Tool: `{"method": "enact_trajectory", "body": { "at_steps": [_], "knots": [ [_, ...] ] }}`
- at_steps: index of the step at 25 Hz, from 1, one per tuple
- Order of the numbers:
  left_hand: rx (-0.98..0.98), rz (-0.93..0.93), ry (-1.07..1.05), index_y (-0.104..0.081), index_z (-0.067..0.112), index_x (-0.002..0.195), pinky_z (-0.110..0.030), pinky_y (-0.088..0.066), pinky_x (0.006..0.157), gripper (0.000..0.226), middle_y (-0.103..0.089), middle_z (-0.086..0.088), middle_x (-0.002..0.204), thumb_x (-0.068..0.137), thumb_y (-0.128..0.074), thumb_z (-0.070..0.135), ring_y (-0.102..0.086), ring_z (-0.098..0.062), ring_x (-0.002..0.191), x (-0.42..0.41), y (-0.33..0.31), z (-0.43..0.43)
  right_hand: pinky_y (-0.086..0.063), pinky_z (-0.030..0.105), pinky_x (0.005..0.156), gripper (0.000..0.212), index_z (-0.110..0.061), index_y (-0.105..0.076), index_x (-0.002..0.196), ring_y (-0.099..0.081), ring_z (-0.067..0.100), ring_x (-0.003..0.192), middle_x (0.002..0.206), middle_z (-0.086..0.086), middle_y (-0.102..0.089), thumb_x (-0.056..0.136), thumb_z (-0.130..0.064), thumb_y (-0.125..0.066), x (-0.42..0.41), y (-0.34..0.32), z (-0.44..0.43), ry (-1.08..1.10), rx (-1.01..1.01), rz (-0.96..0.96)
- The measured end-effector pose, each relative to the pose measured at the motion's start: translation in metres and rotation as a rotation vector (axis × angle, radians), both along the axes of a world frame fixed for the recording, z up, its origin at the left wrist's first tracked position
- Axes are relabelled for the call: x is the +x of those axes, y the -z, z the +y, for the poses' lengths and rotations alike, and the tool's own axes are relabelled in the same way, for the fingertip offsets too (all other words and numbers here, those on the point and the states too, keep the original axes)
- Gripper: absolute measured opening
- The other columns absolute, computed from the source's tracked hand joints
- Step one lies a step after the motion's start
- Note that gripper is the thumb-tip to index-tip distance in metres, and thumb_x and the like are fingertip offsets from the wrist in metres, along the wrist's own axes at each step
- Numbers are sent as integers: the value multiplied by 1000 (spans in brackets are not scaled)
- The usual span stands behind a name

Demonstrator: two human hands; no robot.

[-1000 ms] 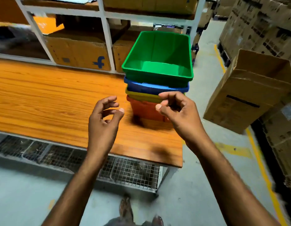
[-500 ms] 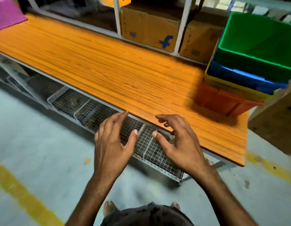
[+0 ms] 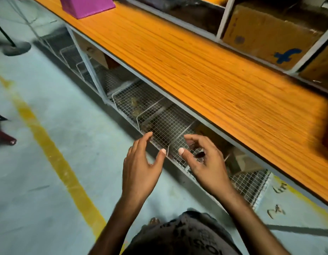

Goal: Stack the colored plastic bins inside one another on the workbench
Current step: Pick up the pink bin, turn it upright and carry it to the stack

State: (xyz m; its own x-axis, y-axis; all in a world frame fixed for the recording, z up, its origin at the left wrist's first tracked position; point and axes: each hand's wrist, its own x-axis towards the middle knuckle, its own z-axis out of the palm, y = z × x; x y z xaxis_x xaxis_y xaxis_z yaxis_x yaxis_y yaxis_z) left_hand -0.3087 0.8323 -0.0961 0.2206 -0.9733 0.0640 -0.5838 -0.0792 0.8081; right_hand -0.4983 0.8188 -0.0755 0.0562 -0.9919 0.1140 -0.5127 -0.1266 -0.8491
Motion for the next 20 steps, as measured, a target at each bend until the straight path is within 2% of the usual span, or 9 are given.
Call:
{"method": "enact_trajectory", "body": {
  "at_steps": [3, 8, 10, 12, 14, 17, 20],
  "knots": [
    [44, 108, -88, -50, 41, 139, -43, -48, 105, 51, -58, 20, 135, 92, -68, 46, -52, -7, 129, 40, 12, -17, -55, 32, 89, 30, -33, -67, 121, -63, 4, 104, 112, -14, -66, 92, -36, -75, 48, 11, -31, -65, 47, -46],
    [38, 133, -193, -55, 39, 136, -40, -48, 104, 46, -58, 22, 132, 93, -70, 39, -54, -4, 126, 113, 22, -80, -56, 30, 86, 27, -33, -69, 116, -65, 6, 98, 106, -10, -70, 90, -29, -77, 122, 32, -115, -154, 183, -143],
    [32, 122, -230, -56, 39, 134, -39, -48, 104, 44, -57, 23, 131, 93, -71, 36, -54, -2, 125, 142, 25, -113, -55, 22, 85, 28, -31, -69, 117, -66, 7, 99, 107, -10, -71, 90, -27, -77, 149, 36, -161, -191, 207, -182],
    [15, 103, -259, -55, 40, 134, -41, -48, 105, 45, -56, 24, 132, 93, -71, 34, -54, -3, 126, 172, 21, -151, -49, 9, 82, 28, -30, -69, 117, -66, 3, 98, 109, -11, -71, 90, -25, -76, 178, 34, -211, -220, 202, -202],
    [-14, 66, -284, -53, 42, 136, -40, -47, 106, 48, -55, 23, 133, 93, -71, 31, -52, -5, 128, 199, 12, -191, -45, 3, 77, 28, -33, -67, 116, -63, -2, 98, 110, -14, -70, 90, -29, -75, 205, 26, -260, -235, 174, -190],
    [-83, -13, -327, -51, 40, 140, -34, -44, 106, 51, -54, 21, 136, 94, -70, 30, -50, -6, 131, 238, -10, -253, -45, 11, 79, 29, -39, -65, 117, -61, -6, 99, 112, -18, -66, 89, -39, -72, 249, 12, -329, -250, 115, -163],
    [-105, -85, -352, -51, 38, 141, -34, -43, 108, 50, -53, 18, 139, 94, -69, 29, -48, -6, 132, 275, -22, -302, -50, 17, 84, 30, -37, -65, 119, -61, -5, 103, 114, -16, -65, 89, -38, -72, 295, 5, -376, -273, 83, -181]
  ]
}}
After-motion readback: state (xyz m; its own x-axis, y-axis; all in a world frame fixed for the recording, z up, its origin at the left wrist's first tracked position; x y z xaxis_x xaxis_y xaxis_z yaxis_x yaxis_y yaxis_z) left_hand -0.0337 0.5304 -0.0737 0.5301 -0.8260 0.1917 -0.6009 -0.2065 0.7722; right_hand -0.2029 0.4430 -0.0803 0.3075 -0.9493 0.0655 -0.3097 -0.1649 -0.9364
